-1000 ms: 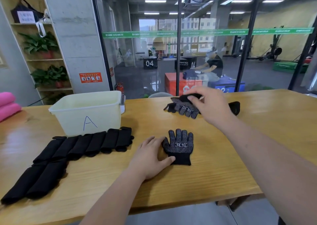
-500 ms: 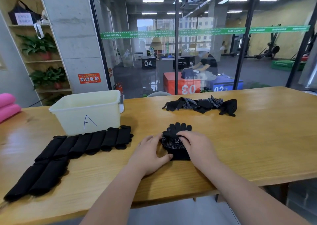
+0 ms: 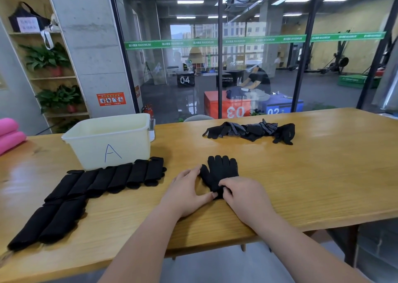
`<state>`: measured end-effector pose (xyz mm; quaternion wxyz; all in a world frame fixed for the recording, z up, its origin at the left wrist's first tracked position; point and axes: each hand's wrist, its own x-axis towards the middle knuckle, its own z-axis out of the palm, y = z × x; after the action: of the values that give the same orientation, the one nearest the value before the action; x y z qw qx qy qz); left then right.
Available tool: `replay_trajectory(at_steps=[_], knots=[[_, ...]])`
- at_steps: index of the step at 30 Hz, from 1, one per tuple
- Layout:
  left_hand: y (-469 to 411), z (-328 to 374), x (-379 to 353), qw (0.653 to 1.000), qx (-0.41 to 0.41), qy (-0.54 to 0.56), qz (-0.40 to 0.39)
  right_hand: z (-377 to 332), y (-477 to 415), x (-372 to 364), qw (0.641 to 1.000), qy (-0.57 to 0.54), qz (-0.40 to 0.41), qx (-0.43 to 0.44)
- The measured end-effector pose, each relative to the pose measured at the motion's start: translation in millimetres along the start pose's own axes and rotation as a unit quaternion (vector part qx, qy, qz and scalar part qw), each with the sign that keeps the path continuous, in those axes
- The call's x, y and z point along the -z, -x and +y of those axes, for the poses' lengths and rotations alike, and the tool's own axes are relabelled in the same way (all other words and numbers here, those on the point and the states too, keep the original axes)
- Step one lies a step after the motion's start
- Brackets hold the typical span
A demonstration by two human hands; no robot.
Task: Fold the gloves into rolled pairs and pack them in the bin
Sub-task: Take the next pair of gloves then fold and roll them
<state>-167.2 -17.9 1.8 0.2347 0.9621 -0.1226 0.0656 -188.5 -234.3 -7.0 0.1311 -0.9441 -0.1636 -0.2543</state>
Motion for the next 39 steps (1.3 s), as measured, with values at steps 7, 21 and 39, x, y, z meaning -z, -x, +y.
replay_trajectory(at_steps=[7, 21, 39], knots=[[0, 0, 1, 1.0, 0.007, -0.01, -0.006, 3, 1, -9, 0.998, 0.065, 0.017, -0.008], [0, 0, 0, 0.998, -0.016, -0.059, -0.028, -1, 3, -2, 0.998, 0.019, 0.052, 0.038], [-6, 0, -4, 0.996, 0.015, -0.081, -0.043, 17, -31, 7, 0.978, -0.079, -0.181, -0.07]])
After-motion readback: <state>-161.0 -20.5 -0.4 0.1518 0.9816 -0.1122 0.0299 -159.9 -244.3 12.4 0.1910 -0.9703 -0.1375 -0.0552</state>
